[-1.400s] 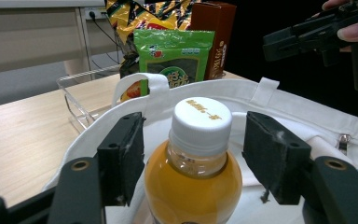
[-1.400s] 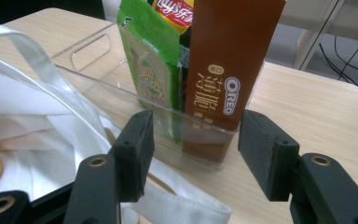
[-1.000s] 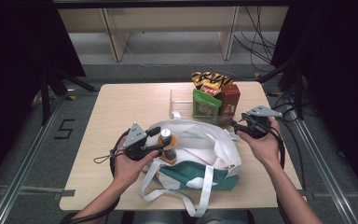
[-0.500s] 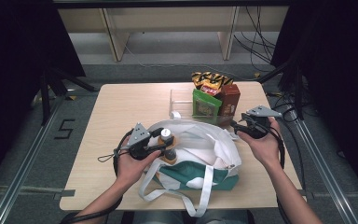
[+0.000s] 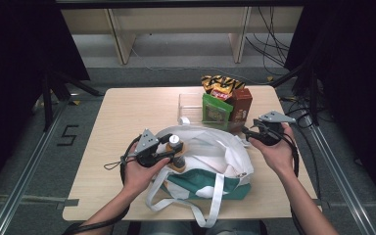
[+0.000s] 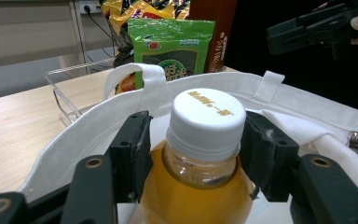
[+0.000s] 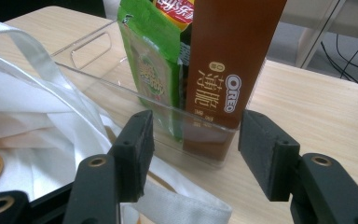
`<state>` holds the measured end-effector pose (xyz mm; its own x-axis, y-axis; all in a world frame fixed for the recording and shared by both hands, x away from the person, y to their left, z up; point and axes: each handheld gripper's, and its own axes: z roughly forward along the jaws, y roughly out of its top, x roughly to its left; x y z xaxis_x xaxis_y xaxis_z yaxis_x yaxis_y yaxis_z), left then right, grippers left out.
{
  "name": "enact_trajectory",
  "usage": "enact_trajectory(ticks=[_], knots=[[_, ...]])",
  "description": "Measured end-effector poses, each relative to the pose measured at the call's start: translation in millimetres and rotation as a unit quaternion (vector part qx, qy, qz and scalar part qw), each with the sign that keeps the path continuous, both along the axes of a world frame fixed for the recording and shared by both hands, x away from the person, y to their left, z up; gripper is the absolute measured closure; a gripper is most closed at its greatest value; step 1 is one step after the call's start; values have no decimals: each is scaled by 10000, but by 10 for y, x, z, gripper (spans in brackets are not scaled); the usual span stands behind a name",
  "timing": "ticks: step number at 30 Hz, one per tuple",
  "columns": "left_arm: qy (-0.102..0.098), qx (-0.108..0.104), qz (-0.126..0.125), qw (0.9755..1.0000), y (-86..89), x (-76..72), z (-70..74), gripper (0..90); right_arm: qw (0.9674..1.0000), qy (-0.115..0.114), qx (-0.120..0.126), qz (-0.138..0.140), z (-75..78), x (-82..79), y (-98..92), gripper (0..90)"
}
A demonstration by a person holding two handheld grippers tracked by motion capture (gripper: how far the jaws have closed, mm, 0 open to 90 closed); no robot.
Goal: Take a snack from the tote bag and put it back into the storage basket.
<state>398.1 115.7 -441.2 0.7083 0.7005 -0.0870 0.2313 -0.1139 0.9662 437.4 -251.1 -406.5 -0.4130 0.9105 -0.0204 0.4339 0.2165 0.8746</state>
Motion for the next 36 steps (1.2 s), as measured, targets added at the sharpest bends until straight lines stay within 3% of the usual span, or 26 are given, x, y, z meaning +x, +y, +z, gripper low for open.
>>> enact_trajectory(ticks=[5, 6, 9, 10, 13, 15, 19, 20, 22, 26, 32, 36], knots=[[-33, -5, -3, 10000, -4, 0, -4, 449, 10000, 68, 1, 46, 0, 3, -1, 458], [-79, -20, 10, 10000, -1, -5, -4, 455, 10000, 6, -3, 13, -7, 6, 0, 458], [-173, -48, -1, 9998, -1, -18, 3, 501, 9999, 103, 4, 92, -1, 9, -5, 458], [-227, -52, -4, 9997, 2, -19, 6, 517, 9999, 7, -59, 115, -2, 21, -18, 458], [-293, 2, 9, 9996, -4, -36, 16, 569, 10000, 65, -7, 68, 2, 3, -5, 458], [-323, 24, 19, 9995, -12, -42, 18, 581, 10000, -55, -28, 23, -5, 7, -2, 458], [-397, 28, -9, 9992, -6, -38, 17, 586, 9999, 45, -81, 122, 2, 20, -19, 458], [-342, 49, 27, 9994, -5, -50, 20, 586, 9998, 110, -15, 147, 1, 16, -14, 458], [-339, 53, 22, 9994, -6, -49, 23, 587, 10000, -51, -62, 53, -5, 20, -16, 458], [-319, 48, 7, 9995, 6, -42, 30, 588, 9999, -53, -118, 89, -1, 23, -25, 458], [-324, 7, -8, 9995, 8, -49, 62, 588, 9998, 135, -3, 156, 1, 18, -13, 457], [-351, -18, -25, 9994, 16, -55, 98, 588, 9999, 78, -29, 142, 0, 24, -17, 457]])
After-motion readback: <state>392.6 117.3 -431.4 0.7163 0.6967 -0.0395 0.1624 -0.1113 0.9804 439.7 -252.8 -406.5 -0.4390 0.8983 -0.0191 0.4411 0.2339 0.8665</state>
